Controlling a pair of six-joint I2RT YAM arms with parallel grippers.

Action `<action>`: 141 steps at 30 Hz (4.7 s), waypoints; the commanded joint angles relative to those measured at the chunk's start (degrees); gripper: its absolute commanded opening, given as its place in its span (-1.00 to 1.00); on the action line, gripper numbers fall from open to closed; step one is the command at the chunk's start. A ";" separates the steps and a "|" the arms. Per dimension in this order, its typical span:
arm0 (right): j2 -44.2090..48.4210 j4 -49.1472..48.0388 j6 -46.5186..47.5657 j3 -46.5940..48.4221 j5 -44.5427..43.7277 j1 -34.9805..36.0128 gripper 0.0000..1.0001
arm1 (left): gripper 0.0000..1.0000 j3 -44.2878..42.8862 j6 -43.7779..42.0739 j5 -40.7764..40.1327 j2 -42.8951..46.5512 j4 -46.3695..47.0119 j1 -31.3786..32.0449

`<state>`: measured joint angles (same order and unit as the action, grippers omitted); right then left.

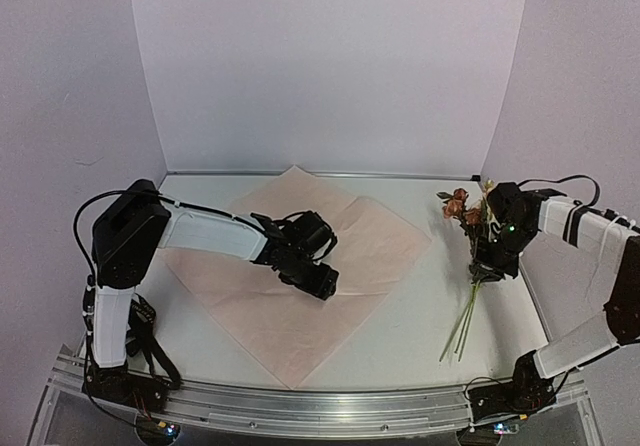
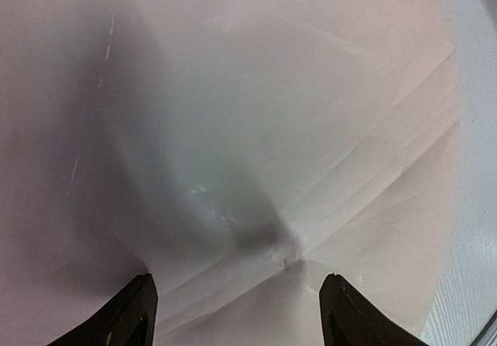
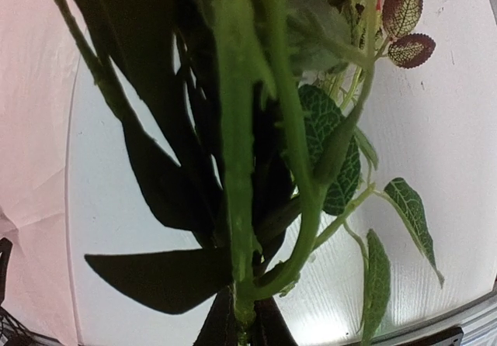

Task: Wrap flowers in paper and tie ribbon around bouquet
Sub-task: Adjust the flattened wrapping paper at the center of the board, then place the fake flower on the flattened wrapping paper, then pick up the fake flower from the center of the board.

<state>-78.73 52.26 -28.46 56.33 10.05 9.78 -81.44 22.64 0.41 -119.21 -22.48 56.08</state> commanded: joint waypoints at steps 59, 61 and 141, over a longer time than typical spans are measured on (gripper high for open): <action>-69.53 -23.71 -16.90 79.62 23.52 30.13 -1.00 | 0.01 31.65 11.13 -0.68 24.93 -0.53 -17.29; -70.42 -23.69 -17.42 79.69 24.14 30.20 -1.00 | 0.00 31.94 10.85 -0.67 24.51 -0.42 -17.41; -12.04 -28.70 -16.60 -15.17 -10.68 3.02 -0.80 | 0.13 28.89 8.78 1.84 35.51 -6.35 -18.73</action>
<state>-89.43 26.18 -44.26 43.03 -2.26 13.21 -49.91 32.37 3.27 -85.12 -27.73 37.45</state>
